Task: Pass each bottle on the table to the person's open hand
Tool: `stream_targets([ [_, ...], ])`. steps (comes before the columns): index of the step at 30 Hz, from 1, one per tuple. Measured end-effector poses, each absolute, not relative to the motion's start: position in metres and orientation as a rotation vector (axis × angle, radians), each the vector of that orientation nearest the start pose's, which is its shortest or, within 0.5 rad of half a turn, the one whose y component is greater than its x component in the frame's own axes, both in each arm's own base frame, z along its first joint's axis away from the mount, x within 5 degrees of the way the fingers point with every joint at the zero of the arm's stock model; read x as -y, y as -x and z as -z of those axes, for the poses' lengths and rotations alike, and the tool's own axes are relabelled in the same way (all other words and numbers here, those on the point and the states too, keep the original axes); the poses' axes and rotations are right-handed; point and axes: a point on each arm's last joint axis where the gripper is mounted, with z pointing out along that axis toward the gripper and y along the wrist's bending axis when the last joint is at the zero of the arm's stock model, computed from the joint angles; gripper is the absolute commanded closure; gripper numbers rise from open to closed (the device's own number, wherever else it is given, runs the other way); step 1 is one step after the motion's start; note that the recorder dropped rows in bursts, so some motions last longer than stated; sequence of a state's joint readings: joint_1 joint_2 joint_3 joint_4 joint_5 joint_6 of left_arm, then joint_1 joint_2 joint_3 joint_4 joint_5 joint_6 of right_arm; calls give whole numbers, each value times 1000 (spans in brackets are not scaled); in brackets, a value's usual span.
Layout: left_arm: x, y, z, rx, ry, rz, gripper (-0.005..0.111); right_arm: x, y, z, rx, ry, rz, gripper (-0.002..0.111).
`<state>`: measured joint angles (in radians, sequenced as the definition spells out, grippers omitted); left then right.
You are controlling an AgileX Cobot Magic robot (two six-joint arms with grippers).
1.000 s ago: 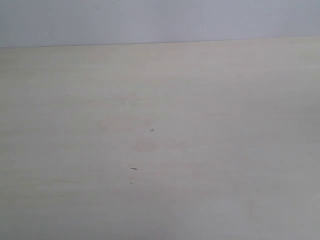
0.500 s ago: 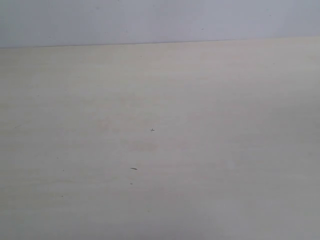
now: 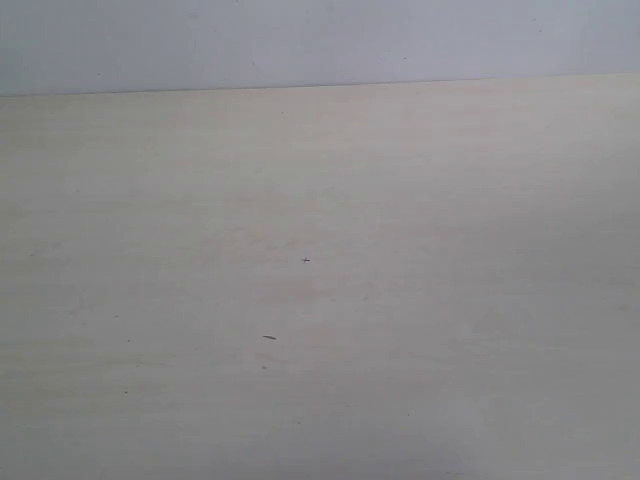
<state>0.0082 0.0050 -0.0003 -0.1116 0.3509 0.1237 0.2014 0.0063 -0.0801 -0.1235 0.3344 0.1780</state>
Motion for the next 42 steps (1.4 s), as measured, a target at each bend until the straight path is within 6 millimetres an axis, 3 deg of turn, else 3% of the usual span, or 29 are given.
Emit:
stream_targets([
  [7, 3, -54, -182, -1837, -37, 16, 107, -5, -54, -183, -1829, 72, -138, 108],
  [42, 3, -54, -182, -1837, -37, 16, 107, -5, -54, -184, -1821, 145, -82, 108],
])
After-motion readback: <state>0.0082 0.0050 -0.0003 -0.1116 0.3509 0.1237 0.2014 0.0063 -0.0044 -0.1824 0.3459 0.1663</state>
